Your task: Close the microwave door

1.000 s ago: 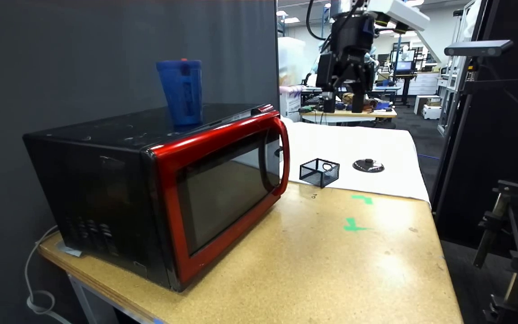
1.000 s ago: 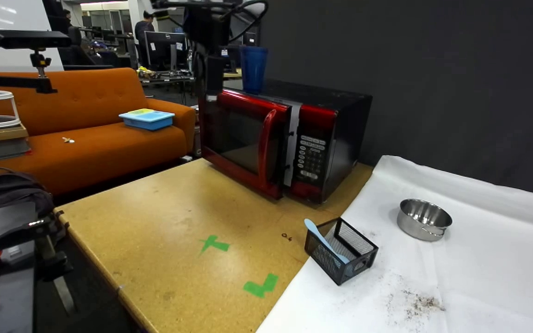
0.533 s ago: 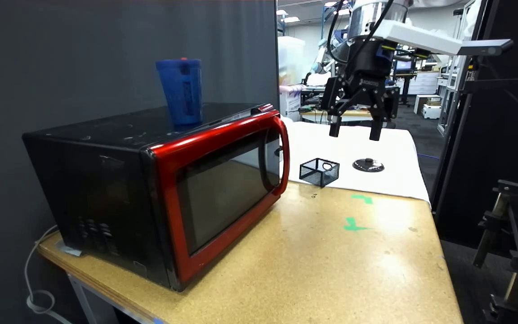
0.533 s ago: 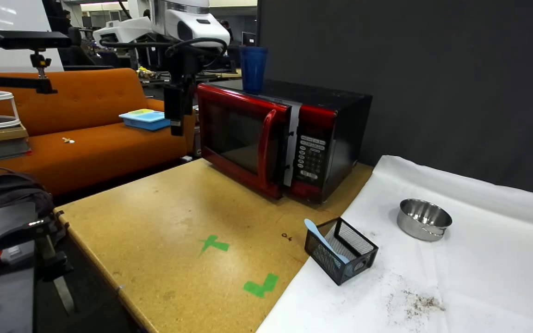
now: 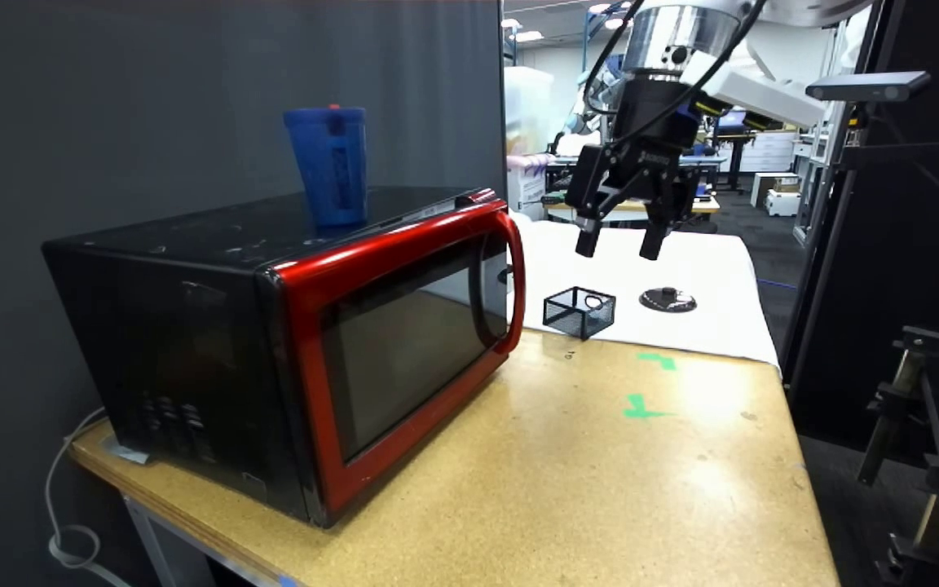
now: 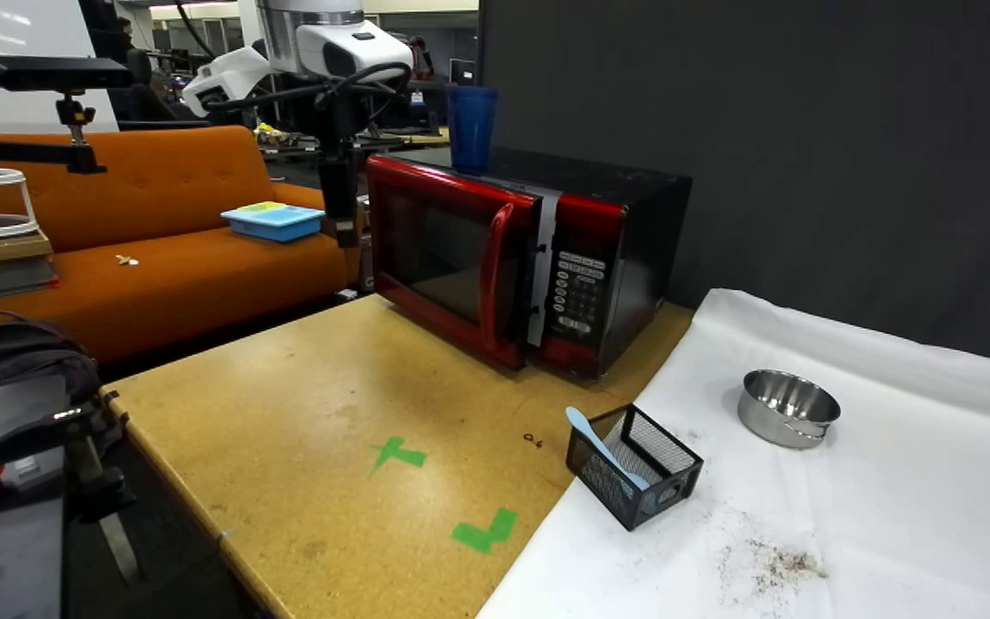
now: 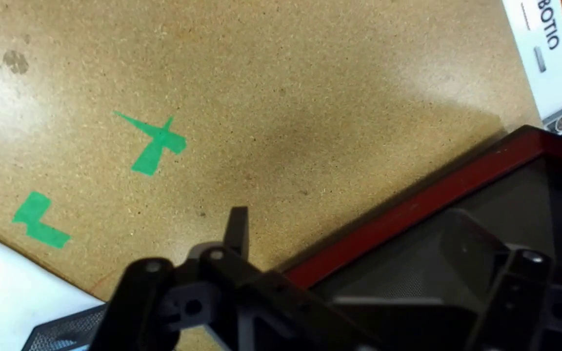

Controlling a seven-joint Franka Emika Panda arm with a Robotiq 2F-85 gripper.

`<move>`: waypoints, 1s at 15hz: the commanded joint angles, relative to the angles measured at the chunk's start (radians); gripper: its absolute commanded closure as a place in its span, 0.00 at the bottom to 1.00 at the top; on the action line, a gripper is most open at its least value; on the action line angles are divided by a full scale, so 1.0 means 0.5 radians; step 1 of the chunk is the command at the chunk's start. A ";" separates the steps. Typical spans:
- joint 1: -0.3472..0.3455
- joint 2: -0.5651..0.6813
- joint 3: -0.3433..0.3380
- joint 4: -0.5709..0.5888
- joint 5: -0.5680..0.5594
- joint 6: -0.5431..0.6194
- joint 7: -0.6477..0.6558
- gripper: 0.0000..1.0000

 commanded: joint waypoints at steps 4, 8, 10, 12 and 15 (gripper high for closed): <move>-0.013 0.060 -0.060 0.080 -0.327 -0.008 -0.171 0.00; -0.014 0.078 -0.064 0.113 -0.334 -0.008 -0.251 0.00; 0.000 0.104 -0.073 0.096 -0.421 0.125 -0.211 0.00; 0.008 0.118 -0.057 0.079 -0.409 0.289 -0.292 0.00; 0.054 0.145 -0.024 0.032 -0.434 0.569 -0.340 0.00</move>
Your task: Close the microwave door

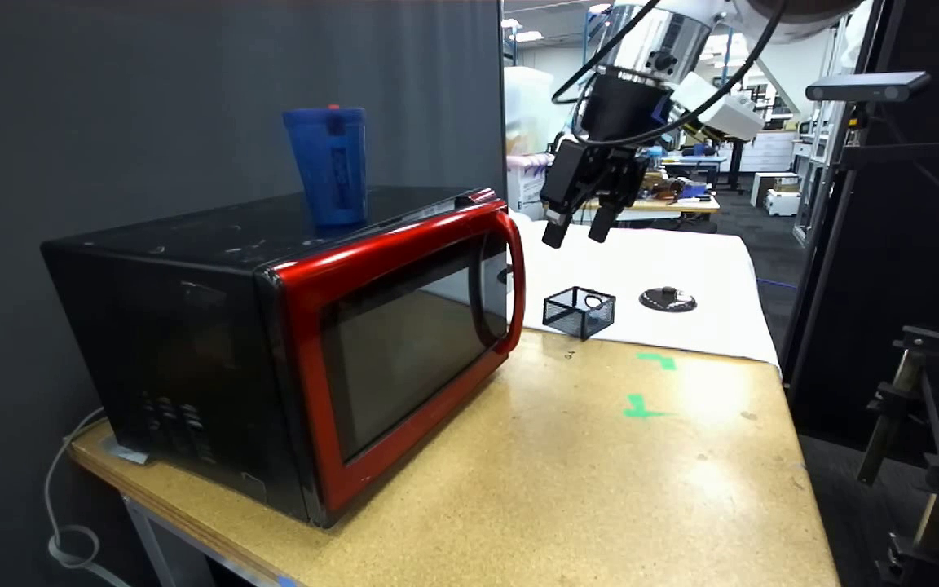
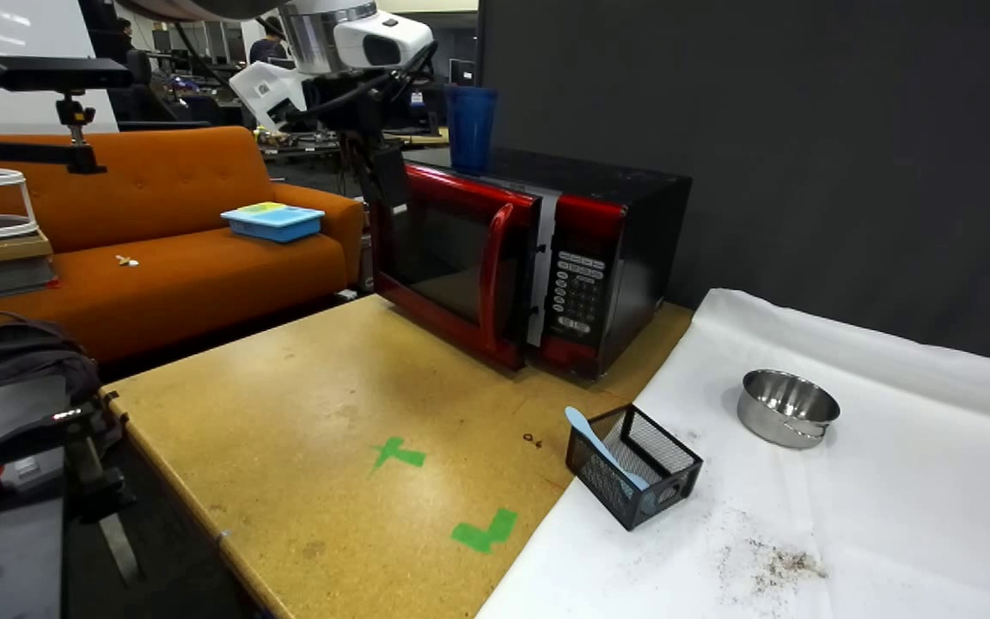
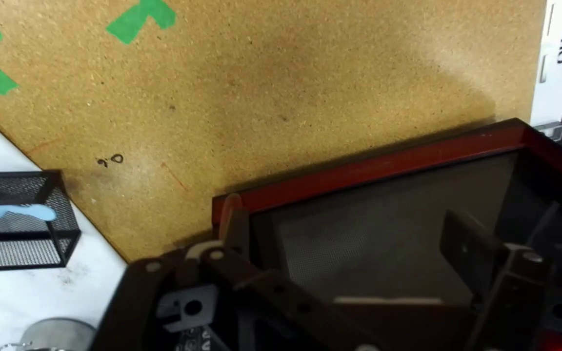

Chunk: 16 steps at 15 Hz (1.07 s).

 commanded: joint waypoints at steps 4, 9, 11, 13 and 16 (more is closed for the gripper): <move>0.160 0.131 -0.096 -0.050 -0.348 0.526 0.008 0.26; 0.465 0.301 -0.602 0.097 -0.531 0.740 -0.033 0.61; 0.584 0.387 -0.744 0.163 -0.493 0.801 -0.041 0.73; 0.676 0.467 -0.805 0.213 -0.461 0.842 -0.033 0.89; 0.790 0.564 -0.861 0.273 -0.435 0.881 -0.020 1.00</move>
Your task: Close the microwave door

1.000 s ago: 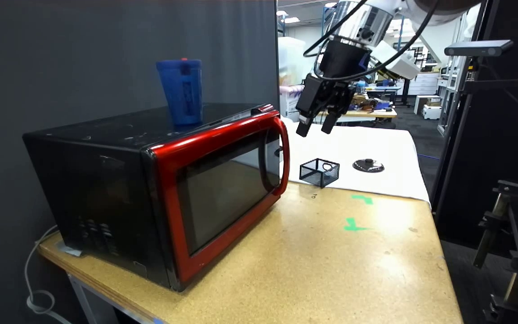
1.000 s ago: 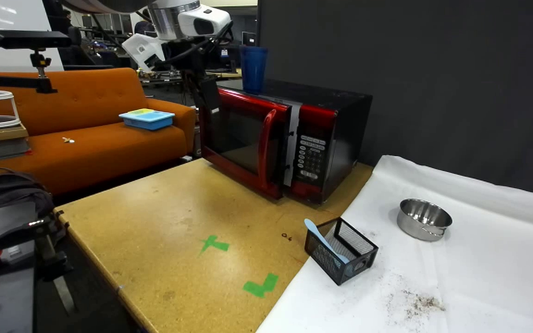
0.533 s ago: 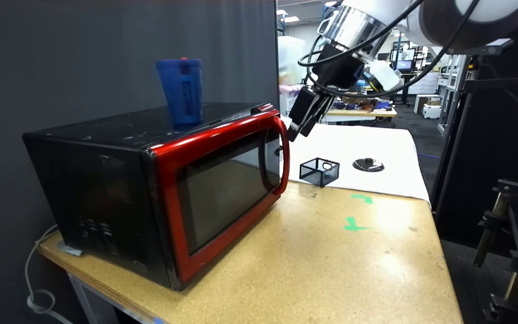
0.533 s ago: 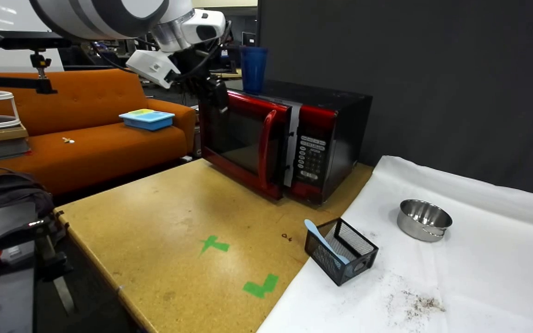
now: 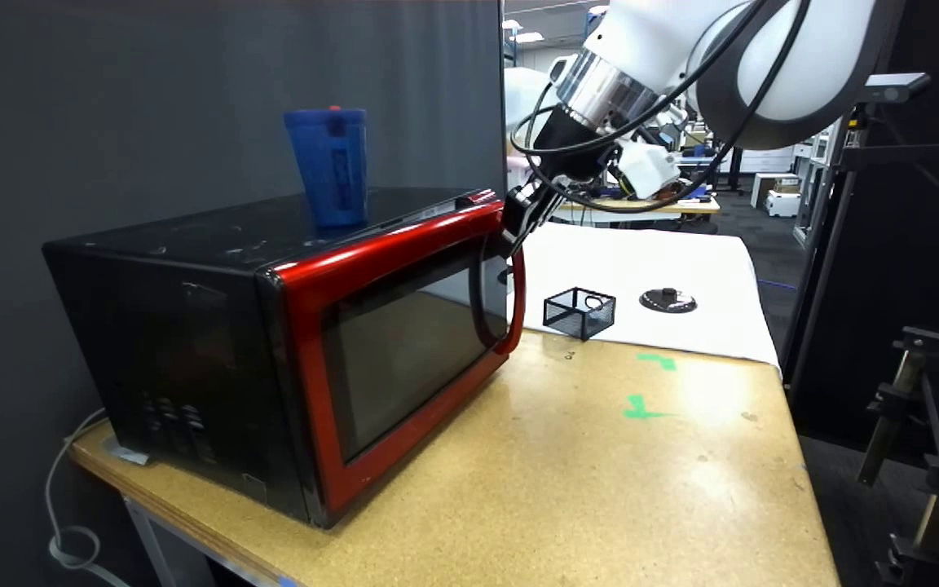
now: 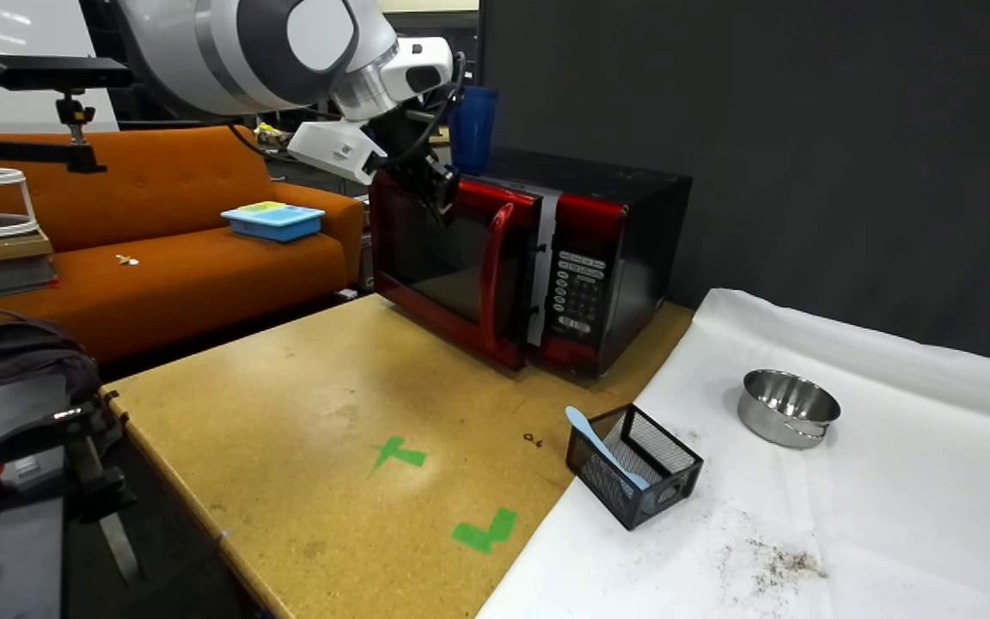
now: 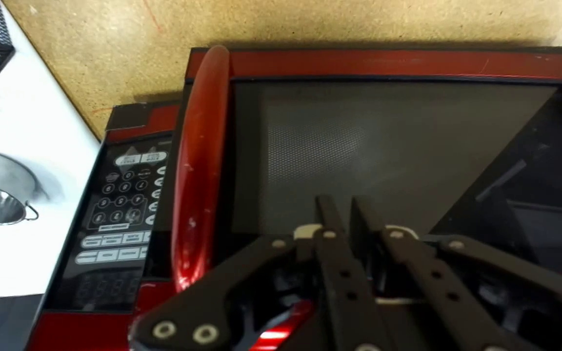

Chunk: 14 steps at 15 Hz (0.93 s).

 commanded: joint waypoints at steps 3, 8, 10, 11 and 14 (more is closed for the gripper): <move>0.344 0.197 -0.327 0.131 0.163 0.172 -0.004 1.00; 0.498 0.309 -0.492 0.249 0.302 0.241 0.003 1.00; 0.493 0.349 -0.469 0.320 0.294 0.220 0.005 1.00; 0.475 0.369 -0.442 0.356 0.277 0.208 0.005 1.00; 0.454 0.429 -0.411 0.448 0.258 0.192 0.002 1.00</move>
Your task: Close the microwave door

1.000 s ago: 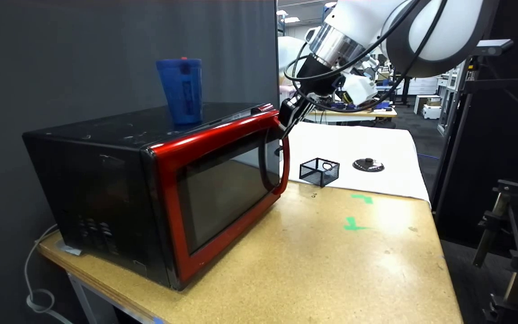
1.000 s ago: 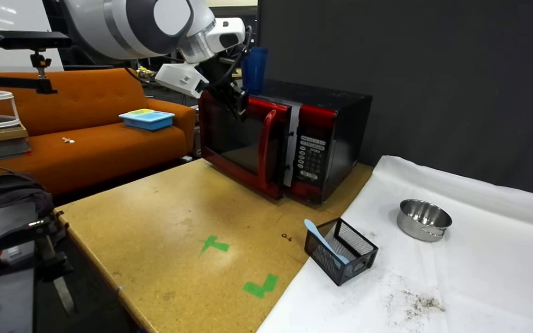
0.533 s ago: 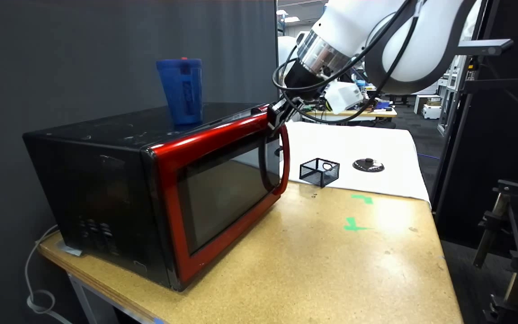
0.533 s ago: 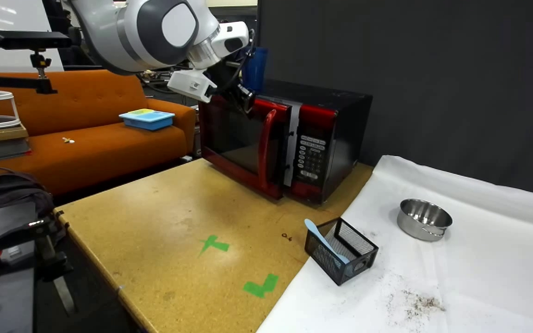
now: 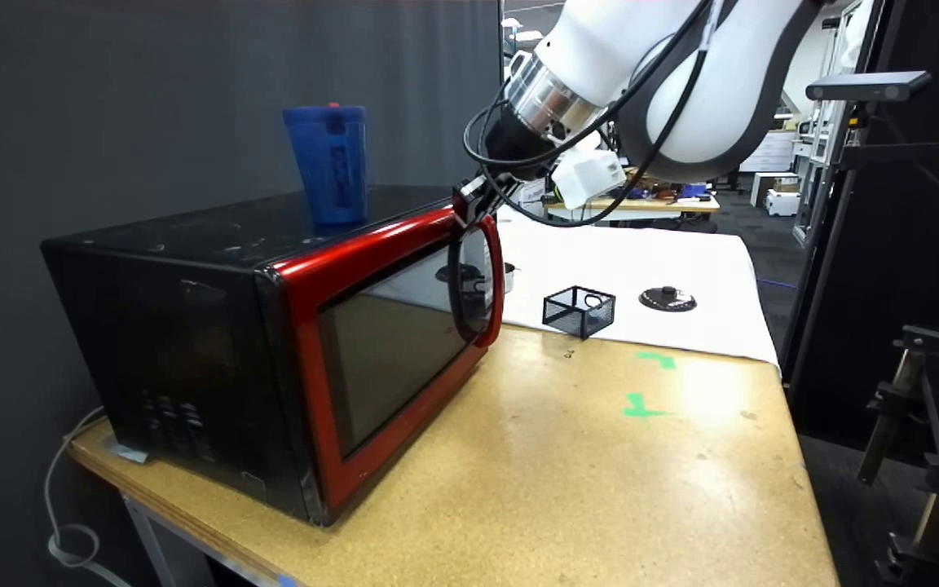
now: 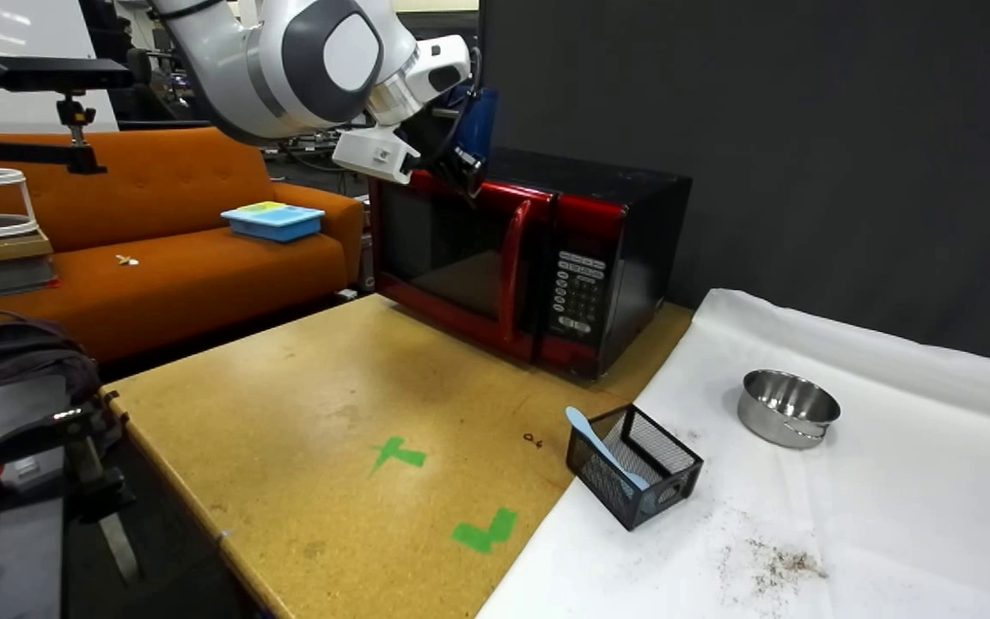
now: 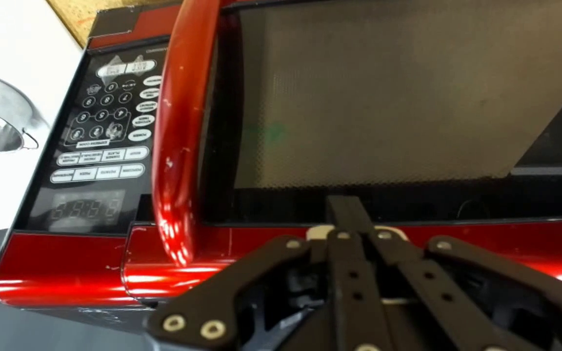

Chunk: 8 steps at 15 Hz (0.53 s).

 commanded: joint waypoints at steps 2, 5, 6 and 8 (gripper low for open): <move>-0.015 0.103 0.018 0.141 -0.015 0.031 -0.011 1.00; -0.034 0.105 0.034 0.172 -0.029 0.044 -0.020 1.00; -0.041 0.110 0.042 0.184 -0.033 0.048 -0.020 1.00; -0.053 0.122 0.058 0.211 -0.045 0.049 -0.022 1.00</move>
